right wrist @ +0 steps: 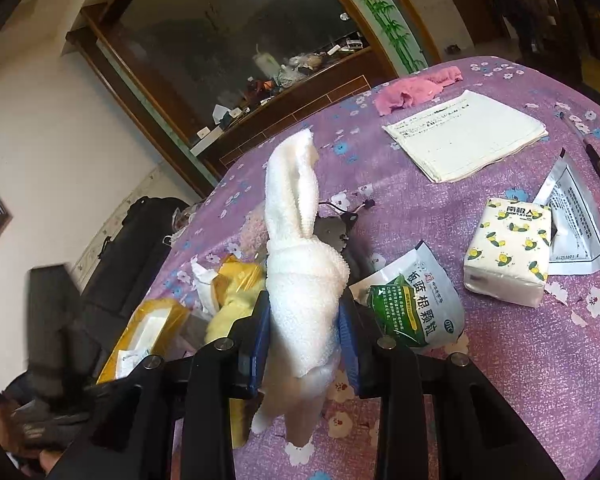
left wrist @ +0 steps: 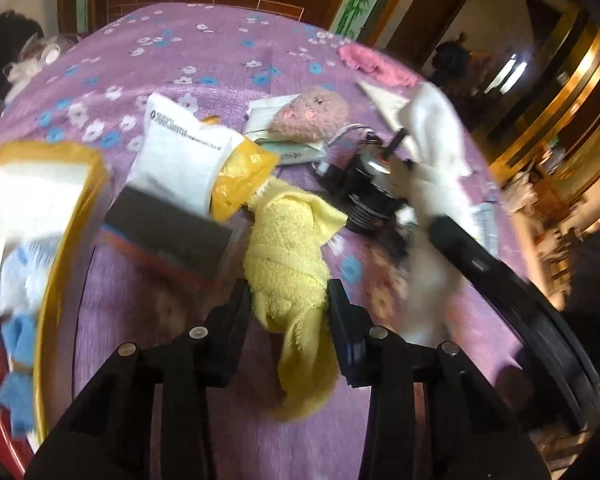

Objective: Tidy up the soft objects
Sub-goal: 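Grasp the white towel with the right gripper while the left gripper grasps the yellow cloth, then lower the yellow cloth and white towel into the tray and open both grippers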

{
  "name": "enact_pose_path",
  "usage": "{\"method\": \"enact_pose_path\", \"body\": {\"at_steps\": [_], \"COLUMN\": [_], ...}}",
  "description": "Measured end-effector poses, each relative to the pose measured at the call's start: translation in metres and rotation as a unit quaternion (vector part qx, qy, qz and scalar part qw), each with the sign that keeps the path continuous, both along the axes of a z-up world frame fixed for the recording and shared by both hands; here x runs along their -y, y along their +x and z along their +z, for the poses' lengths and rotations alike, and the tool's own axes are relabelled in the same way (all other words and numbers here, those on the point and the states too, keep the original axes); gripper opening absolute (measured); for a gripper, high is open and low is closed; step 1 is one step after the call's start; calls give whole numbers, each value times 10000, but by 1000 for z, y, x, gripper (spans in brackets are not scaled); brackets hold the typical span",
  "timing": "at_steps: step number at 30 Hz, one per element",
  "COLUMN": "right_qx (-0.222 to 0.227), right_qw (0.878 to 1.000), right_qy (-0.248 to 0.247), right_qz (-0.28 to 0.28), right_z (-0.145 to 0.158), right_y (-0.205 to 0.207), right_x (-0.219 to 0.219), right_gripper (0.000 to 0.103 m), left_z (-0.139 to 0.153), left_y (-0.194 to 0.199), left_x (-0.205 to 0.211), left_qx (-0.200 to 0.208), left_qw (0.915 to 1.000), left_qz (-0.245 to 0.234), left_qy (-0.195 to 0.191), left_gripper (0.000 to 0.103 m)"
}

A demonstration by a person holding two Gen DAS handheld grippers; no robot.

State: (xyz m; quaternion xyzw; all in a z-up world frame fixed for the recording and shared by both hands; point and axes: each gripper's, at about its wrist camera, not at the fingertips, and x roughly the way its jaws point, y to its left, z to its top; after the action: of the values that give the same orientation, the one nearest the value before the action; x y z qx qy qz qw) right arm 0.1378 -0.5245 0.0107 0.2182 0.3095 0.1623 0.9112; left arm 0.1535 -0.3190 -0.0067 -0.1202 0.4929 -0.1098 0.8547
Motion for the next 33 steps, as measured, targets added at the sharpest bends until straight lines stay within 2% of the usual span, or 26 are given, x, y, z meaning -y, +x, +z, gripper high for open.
{"method": "enact_pose_path", "body": {"at_steps": [7, 12, 15, 18, 20, 23, 28, 33], "right_qx": [149, 409, 236, 87, 19, -3, -216, -316], "right_qw": [9996, 9984, 9989, 9976, 9951, 9907, 9830, 9788], "right_qy": [-137, -186, -72, 77, -36, -227, -412, -576], "right_qz": [197, 338, 390, 677, 992, 1341, 1777, 1938], "right_z": [0, 4, 4, 9, 17, 28, 34, 37], "right_y": [4, -4, -14, -23, -28, -31, -20, -5], "right_x": [-11, -19, -26, -47, -75, -110, -164, -200], "right_gripper": [30, 30, 30, 30, 31, 31, 31, 31], "left_z": [34, 55, 72, 86, 94, 97, 83, 63], "left_y": [-71, -103, -121, -135, -138, -136, -122, -106], "left_x": [-38, -70, -95, -114, -130, -153, -192, -212], "left_qx": [459, 675, 907, 1149, 1311, 1471, 1344, 1207], "left_qw": [9978, 9938, 9896, 9849, 9826, 9807, 9791, 9802], "left_qz": [168, 314, 406, 586, 738, 1025, 1457, 1555], "left_qy": [-453, -829, -1040, -1156, -1086, -775, -457, -235], "left_gripper": [35, 34, 34, 34, 34, 34, 34, 34]}}
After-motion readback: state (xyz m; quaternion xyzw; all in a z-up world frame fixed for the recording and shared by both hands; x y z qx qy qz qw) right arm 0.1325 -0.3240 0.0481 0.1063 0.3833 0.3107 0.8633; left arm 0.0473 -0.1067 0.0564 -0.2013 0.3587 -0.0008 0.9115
